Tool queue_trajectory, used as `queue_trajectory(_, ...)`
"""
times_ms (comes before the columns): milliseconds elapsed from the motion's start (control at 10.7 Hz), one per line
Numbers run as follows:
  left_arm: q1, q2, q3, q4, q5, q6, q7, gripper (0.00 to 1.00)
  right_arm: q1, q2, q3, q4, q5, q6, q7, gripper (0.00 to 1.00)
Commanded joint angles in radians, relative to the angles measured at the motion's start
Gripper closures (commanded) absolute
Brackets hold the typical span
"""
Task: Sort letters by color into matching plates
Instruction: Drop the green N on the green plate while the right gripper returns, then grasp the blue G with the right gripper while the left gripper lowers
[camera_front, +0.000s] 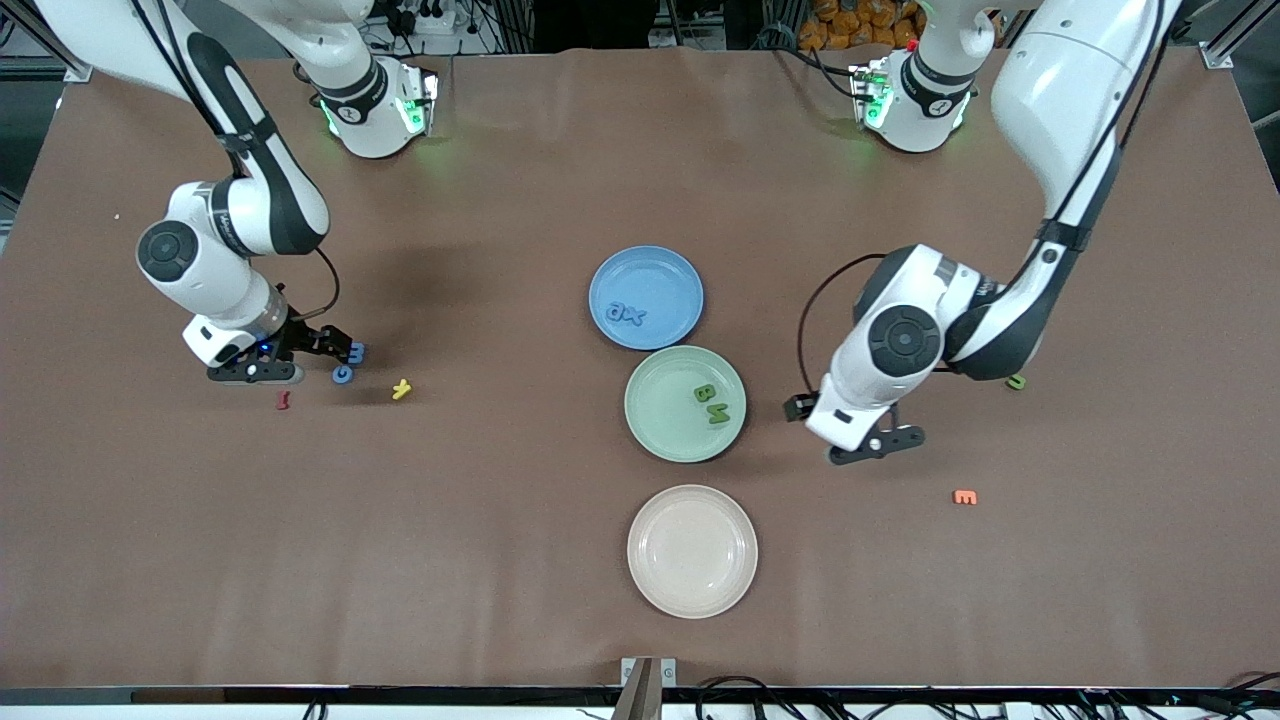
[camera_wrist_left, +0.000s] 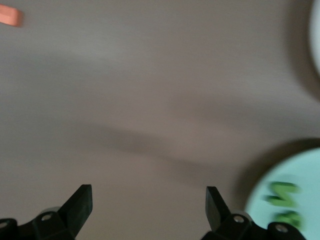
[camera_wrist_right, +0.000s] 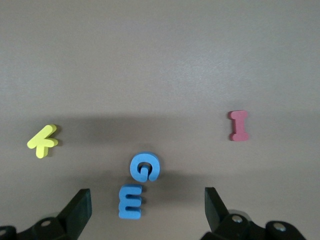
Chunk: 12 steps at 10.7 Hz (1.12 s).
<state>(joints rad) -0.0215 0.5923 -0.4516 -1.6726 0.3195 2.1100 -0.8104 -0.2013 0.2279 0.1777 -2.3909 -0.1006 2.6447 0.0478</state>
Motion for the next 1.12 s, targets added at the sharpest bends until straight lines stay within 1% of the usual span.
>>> queue_trajectory(0,0.098,-0.118,-0.009,-0.175,0.096,0.004,0.122,0.00,-0.029,0.068,0.016,0.004,0.016,0.076,-0.020,0.00)
queue_trajectory(93,0.150,-0.150,-0.015,-0.220,0.096,0.010,0.211,0.00,-0.030,0.089,0.016,0.006,0.016,0.108,-0.020,0.00)
queue_trajectory(187,0.193,-0.195,-0.025,-0.287,0.096,0.052,0.323,0.00,-0.030,0.105,0.016,0.012,0.016,0.116,-0.019,0.00)
queue_trajectory(280,0.262,-0.245,-0.044,-0.370,0.096,0.126,0.409,0.00,-0.030,0.123,0.014,0.018,0.015,0.135,-0.016,0.00)
queue_trajectory(374,0.344,-0.265,-0.076,-0.422,0.096,0.171,0.507,0.00,-0.032,0.139,0.014,0.019,0.013,0.152,-0.017,0.00)
queue_trajectory(467,0.435,-0.267,-0.116,-0.450,0.096,0.197,0.601,0.00,-0.032,0.142,0.014,0.021,0.009,0.152,-0.017,0.01)
queue_trajectory(560,0.527,-0.258,-0.159,-0.485,0.096,0.244,0.716,0.00,-0.032,0.140,0.013,0.021,0.006,0.152,-0.017,0.07)
queue_trajectory(654,0.604,-0.253,-0.185,-0.522,0.096,0.296,0.841,0.00,-0.032,0.140,0.013,0.021,0.004,0.150,-0.019,0.12)
queue_trajectory(747,0.642,-0.253,-0.196,-0.554,0.096,0.332,0.920,0.00,-0.032,0.139,0.013,0.019,0.002,0.150,-0.023,0.18)
queue_trajectory(934,0.669,-0.258,-0.196,-0.607,0.096,0.387,0.971,0.00,-0.035,0.140,0.013,0.019,0.001,0.150,-0.025,0.30)
queue_trajectory(1027,0.692,-0.255,-0.196,-0.648,0.098,0.459,0.988,0.00,-0.035,0.140,0.014,0.019,0.001,0.150,-0.025,0.33)
